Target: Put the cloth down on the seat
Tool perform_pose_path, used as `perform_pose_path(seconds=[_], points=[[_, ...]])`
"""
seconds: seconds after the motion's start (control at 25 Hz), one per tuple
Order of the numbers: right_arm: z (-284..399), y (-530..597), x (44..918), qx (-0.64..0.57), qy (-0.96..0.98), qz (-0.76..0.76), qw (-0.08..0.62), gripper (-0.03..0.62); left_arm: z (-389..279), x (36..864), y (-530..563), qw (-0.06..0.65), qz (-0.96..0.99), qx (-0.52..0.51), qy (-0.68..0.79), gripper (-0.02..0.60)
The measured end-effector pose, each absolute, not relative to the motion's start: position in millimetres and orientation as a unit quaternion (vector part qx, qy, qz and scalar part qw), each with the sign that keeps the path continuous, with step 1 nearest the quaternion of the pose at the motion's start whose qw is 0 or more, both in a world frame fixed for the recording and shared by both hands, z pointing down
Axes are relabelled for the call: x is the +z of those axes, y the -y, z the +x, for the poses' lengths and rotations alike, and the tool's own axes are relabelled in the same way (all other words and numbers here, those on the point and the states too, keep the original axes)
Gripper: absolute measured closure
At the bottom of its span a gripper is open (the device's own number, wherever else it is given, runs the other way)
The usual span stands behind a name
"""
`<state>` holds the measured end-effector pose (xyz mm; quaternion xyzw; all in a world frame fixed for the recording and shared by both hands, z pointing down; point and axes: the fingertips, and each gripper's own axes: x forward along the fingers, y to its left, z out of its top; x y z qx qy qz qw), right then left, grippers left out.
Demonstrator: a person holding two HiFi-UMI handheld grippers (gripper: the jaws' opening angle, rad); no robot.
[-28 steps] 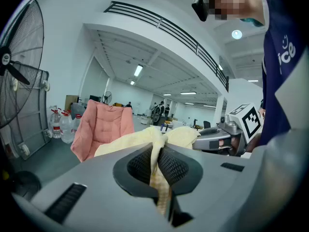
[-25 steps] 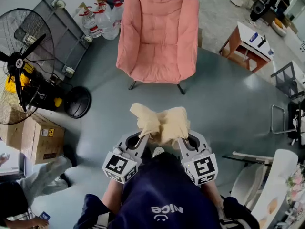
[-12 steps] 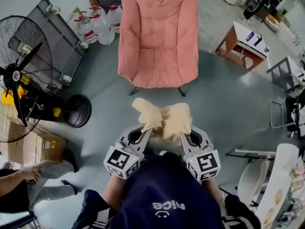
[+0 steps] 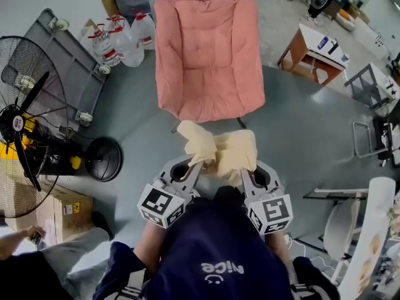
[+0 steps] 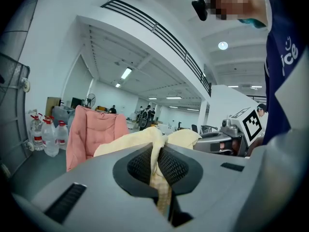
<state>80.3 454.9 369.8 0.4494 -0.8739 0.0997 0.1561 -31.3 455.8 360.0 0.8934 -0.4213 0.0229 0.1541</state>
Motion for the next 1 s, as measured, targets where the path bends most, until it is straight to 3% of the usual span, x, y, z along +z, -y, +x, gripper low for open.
perform_pose_path(seconds=[0.44,1.0], points=[[64.0,-397.9,376.5,0.111,0.882,0.430,0.155,0.530,-56.5,365.9,-410.5,0.172,0.874,0.014,0.454,0.551],[62.5,-224.0,378.1,0.089,0.919,0.351,0.156,0.530,-44.5,366.5,-257.4,0.172,0.835,0.020,0.523,0.551]])
